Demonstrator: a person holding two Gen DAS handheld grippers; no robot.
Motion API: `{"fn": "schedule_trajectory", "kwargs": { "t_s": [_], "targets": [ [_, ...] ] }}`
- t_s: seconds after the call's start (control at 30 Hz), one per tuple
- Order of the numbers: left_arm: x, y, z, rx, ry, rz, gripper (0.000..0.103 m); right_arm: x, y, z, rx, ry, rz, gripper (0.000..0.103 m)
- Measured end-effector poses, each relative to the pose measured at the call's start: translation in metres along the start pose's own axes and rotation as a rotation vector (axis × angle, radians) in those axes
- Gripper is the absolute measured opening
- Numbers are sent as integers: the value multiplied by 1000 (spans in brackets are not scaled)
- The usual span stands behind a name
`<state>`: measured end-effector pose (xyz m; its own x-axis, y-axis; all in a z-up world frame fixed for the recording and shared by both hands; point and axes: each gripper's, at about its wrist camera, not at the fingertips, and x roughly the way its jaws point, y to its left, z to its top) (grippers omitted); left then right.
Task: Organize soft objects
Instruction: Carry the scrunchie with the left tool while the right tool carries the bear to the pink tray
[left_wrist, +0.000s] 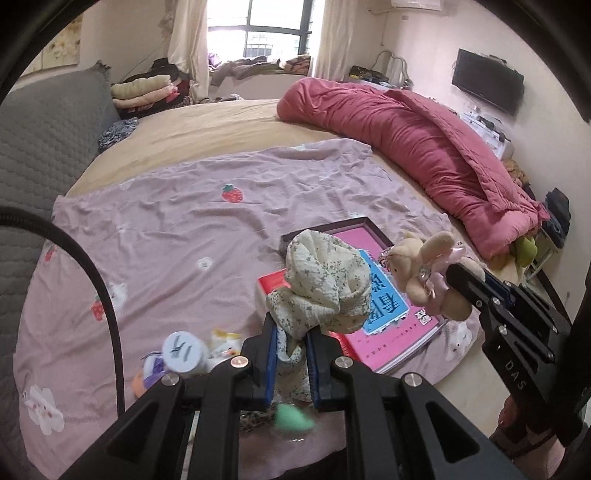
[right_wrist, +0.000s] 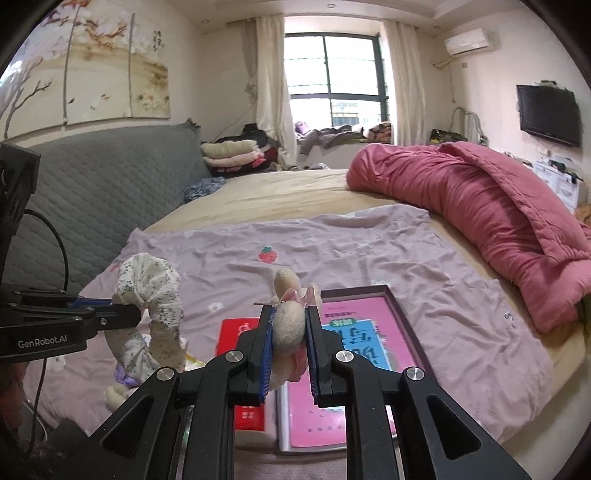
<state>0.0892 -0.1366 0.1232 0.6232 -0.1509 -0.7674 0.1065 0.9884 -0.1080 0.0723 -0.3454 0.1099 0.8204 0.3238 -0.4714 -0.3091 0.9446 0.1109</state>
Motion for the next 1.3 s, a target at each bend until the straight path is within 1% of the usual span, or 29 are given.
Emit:
{"fn": "schedule_trajectory", "kwargs": {
  "t_s": [0.13, 0.43, 0.63, 0.8, 0.93, 1.03, 1.07, 1.23, 1.3],
  "targets": [
    [11, -22, 5, 39, 10, 5, 14, 3, -18, -5, 33, 7, -16, 16],
    [45, -59, 10, 88, 63, 8, 14, 14, -61, -19, 110, 36, -45, 16],
    [75, -78, 11, 103, 104, -21, 14, 26, -91, -30, 185, 63, -45, 16],
    [106, -99, 8, 141, 144, -47, 14, 41, -115, -44, 250, 89, -38, 16],
    [133, -115, 4, 154, 203, -77, 14, 60, -130, -60, 290, 114, -21, 16],
    [148, -122, 1, 157, 232, -95, 14, 75, -144, -73, 357, 145, 2, 16],
    [156, -125, 0, 166, 248, -88, 14, 80, -148, -78, 374, 158, -1, 16],
    [184, -134, -8, 186, 298, -74, 14, 95, -153, -93, 345, 205, -76, 16],
    [194, -137, -11, 197, 316, -70, 14, 101, -155, -99, 323, 228, -129, 16]
  ]
}}
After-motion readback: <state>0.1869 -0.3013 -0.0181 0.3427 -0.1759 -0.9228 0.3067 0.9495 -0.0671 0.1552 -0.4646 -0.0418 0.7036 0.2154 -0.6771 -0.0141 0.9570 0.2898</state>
